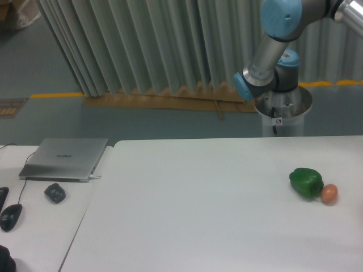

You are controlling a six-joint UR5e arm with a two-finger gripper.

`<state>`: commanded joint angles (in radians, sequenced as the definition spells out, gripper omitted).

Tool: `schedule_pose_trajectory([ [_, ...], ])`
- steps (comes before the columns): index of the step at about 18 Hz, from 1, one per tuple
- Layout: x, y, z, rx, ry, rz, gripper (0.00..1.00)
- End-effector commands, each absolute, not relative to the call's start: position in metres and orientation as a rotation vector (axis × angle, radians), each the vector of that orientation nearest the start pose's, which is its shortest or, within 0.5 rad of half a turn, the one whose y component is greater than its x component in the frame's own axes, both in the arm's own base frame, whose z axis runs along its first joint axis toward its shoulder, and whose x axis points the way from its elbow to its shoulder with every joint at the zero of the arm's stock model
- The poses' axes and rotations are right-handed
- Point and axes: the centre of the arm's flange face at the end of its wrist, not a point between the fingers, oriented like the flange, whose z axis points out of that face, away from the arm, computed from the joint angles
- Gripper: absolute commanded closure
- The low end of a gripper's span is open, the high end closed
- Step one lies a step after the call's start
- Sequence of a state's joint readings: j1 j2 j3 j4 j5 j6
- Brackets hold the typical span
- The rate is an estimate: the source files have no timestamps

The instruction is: Place the triangular bread in the basket

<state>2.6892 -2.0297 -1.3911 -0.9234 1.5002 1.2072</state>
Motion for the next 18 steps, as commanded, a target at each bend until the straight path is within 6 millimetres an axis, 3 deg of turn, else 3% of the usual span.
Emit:
schedule_pose_trajectory([
  [3, -0.523, 0.439, 0.375, -2.95, 0.212, 0.44, 0.0],
  [5, -0.5, 0.453, 0.36, -2.99, 0.271, 0.391, 0.0],
  [8, -0.467, 0.463, 0.364, -3.002, 0.339, 0.323, 0.0],
  [10, -0.454, 0.463, 0.376, -3.01, 0.362, 0.284, 0.0],
  [13, -0.435, 0.467, 0.372, -3.061, 0.411, 0.143, 0.0],
  [15, -0.426, 0.457, 0.382, -3.079, 0.442, 0.081, 0.0],
  [18, -0.421, 0.452, 0.38, -3.079, 0.542, -0.011, 0.0],
])
